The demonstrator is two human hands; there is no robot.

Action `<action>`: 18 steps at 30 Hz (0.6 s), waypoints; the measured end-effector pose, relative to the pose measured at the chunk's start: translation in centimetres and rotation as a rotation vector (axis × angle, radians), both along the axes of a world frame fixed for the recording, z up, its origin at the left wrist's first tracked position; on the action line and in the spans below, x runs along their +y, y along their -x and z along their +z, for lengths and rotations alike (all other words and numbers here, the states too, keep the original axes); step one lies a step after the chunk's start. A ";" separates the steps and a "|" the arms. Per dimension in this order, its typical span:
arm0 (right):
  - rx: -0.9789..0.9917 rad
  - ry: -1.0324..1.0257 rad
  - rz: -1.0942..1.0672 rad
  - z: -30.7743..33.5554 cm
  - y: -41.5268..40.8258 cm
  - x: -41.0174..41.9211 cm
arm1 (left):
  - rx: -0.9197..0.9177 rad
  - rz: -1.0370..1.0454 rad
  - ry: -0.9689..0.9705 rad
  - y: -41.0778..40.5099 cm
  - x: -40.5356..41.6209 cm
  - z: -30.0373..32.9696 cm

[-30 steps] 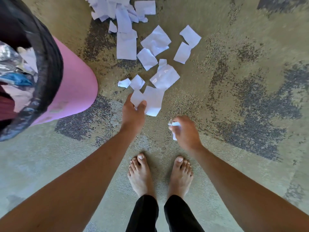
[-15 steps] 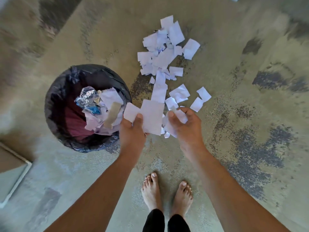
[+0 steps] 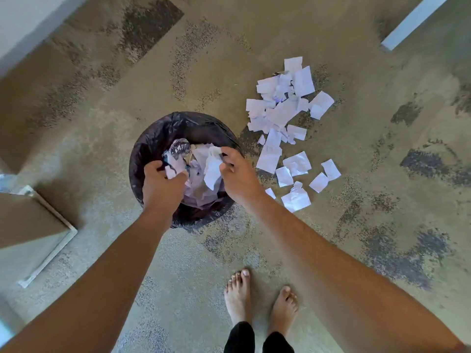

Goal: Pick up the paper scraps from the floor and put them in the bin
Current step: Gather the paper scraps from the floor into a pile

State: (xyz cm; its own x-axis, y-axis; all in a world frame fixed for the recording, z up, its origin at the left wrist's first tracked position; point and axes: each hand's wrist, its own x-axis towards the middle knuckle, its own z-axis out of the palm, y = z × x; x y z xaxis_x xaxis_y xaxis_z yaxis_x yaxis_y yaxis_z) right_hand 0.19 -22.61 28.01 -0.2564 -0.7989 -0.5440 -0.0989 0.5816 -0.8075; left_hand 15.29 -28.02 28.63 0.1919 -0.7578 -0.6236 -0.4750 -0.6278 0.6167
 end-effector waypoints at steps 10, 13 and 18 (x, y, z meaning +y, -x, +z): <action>-0.002 0.180 -0.377 -0.4 2.9 5.9 | -0.077 -0.439 0.493 4.4 4.9 1.5; 0.006 0.177 -0.482 -1.1 5.1 8.7 | -0.024 -0.691 0.710 6.7 8.0 1.2; 0.134 0.038 -0.496 -5.3 8.9 14.6 | 0.055 -1.016 0.645 9.5 13.3 -3.5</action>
